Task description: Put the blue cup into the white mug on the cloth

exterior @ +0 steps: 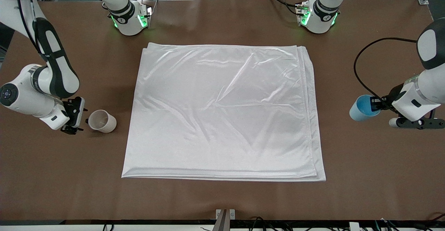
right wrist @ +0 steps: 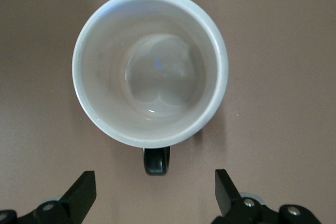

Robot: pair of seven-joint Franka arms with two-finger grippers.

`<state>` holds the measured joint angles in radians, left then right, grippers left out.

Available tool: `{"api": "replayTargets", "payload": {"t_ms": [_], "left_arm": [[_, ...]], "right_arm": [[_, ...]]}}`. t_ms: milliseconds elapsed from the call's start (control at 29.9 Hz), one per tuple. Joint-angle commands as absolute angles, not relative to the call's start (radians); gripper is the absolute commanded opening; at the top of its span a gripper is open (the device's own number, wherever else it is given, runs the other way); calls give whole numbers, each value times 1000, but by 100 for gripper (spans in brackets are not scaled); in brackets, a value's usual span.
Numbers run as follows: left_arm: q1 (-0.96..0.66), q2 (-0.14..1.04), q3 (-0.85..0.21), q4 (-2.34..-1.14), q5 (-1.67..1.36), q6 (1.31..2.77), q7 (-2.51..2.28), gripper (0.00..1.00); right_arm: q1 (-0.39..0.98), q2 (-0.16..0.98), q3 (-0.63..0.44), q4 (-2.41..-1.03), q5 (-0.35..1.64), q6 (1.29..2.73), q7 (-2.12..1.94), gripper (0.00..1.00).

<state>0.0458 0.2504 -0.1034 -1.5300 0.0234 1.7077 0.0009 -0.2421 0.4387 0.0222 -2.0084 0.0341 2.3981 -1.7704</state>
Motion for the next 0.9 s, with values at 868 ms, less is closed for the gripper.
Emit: {"api": "replayTargets", "payload": {"t_ms": [868], "left_arm": [[46, 219, -132, -1431, 29, 1628, 25, 0]], "right_arm": [[-264, 503, 32, -2029, 97, 2445, -1805, 98]]}}
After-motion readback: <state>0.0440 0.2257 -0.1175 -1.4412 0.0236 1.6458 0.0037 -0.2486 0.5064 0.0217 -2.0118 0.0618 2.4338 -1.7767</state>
